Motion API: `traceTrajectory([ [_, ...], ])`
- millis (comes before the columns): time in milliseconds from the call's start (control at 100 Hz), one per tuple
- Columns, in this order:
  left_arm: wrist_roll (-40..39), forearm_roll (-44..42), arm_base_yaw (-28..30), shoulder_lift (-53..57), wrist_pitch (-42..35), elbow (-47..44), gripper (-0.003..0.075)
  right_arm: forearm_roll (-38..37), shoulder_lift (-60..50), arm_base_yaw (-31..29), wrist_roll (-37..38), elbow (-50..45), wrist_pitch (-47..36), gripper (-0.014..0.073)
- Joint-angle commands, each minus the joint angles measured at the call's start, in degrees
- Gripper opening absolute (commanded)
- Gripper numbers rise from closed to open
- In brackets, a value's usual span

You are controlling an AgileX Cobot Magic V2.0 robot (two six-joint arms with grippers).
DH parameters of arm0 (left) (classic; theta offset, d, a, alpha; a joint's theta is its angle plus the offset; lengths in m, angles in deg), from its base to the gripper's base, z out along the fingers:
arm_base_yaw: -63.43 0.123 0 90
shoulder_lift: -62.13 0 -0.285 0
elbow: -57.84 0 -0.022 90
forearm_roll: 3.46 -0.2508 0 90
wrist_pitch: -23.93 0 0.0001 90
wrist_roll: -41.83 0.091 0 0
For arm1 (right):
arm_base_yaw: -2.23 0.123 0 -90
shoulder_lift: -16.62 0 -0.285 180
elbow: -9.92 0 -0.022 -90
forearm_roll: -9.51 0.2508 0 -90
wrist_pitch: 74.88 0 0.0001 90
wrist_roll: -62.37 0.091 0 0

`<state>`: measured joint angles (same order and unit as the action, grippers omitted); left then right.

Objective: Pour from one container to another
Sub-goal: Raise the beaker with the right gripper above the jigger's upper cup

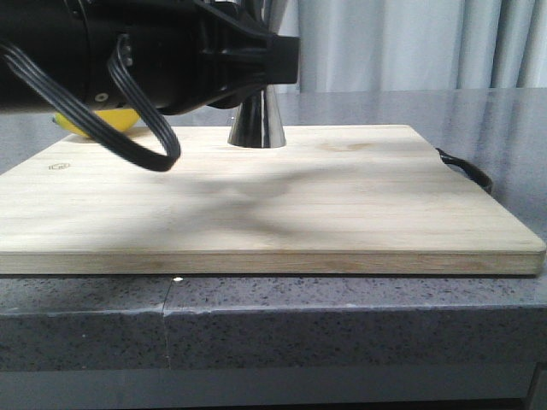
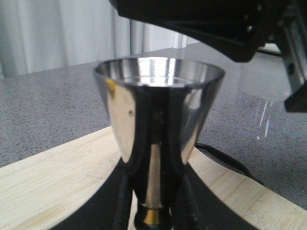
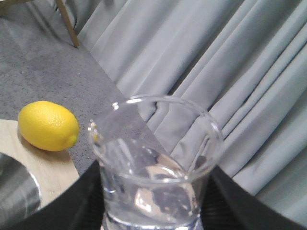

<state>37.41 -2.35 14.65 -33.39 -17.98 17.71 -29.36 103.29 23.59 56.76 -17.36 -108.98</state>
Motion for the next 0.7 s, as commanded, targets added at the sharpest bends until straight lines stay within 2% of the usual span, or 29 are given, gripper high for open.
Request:
traceTrajectory([
  [0,-1.0,-1.1,-0.1,2.4,-5.1,1.4,-0.0020,-0.8,-2.3,-0.1,-0.5,2.3,-4.1,0.0150],
  [690,-2.1,-2.0,-0.1,2.4,-5.1,1.4,-0.0020,-2.2,-2.3,-0.1,-12.6,2.3,-4.2,0.0150],
])
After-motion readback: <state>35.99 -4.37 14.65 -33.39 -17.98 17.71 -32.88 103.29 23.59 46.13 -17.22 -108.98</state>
